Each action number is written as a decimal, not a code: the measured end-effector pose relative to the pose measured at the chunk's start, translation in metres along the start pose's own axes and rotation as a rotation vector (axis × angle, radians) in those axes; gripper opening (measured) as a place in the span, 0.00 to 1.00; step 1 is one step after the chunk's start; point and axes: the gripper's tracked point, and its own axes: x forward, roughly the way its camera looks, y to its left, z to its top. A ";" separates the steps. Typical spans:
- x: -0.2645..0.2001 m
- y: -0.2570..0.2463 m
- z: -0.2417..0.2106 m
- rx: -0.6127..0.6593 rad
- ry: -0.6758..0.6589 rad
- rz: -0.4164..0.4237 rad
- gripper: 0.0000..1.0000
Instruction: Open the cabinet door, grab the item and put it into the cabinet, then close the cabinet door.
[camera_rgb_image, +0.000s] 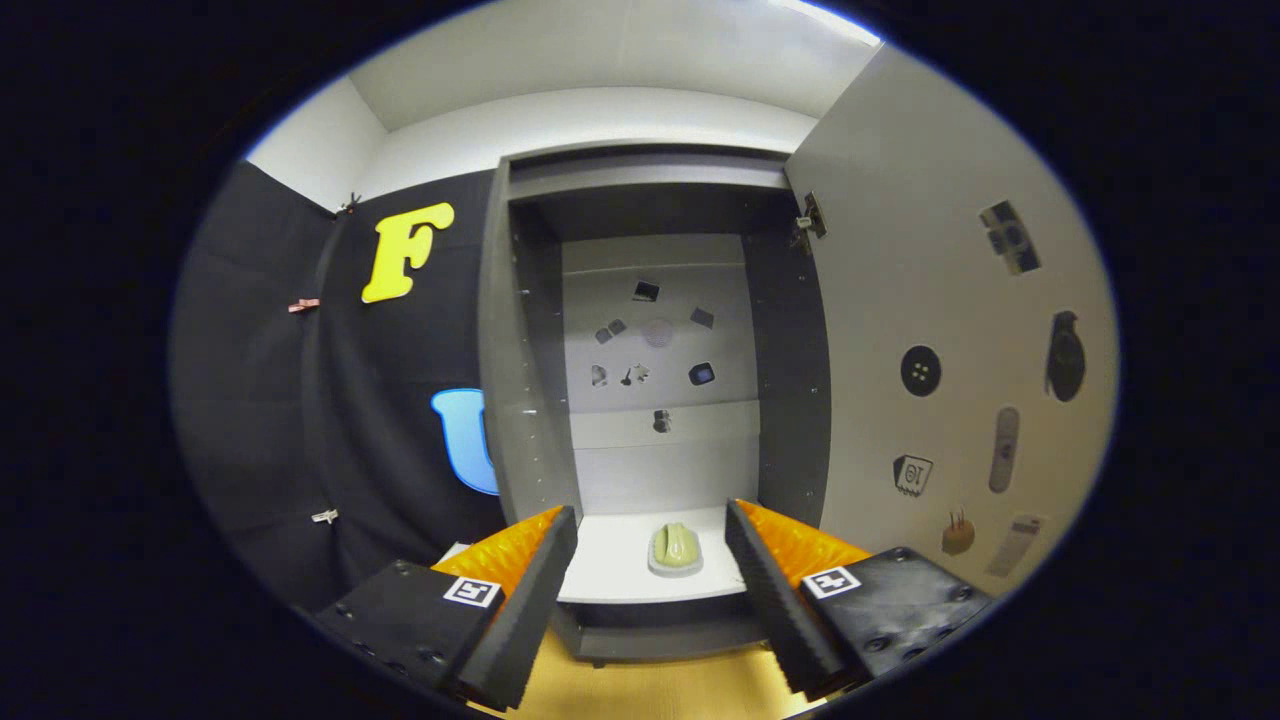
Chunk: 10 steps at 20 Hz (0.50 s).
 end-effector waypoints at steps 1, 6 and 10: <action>-0.012 0.001 -0.004 0.007 0.012 -0.005 0.92; -0.079 -0.008 0.005 0.059 -0.035 -0.031 0.99; -0.127 -0.032 0.009 0.050 -0.055 -0.099 0.99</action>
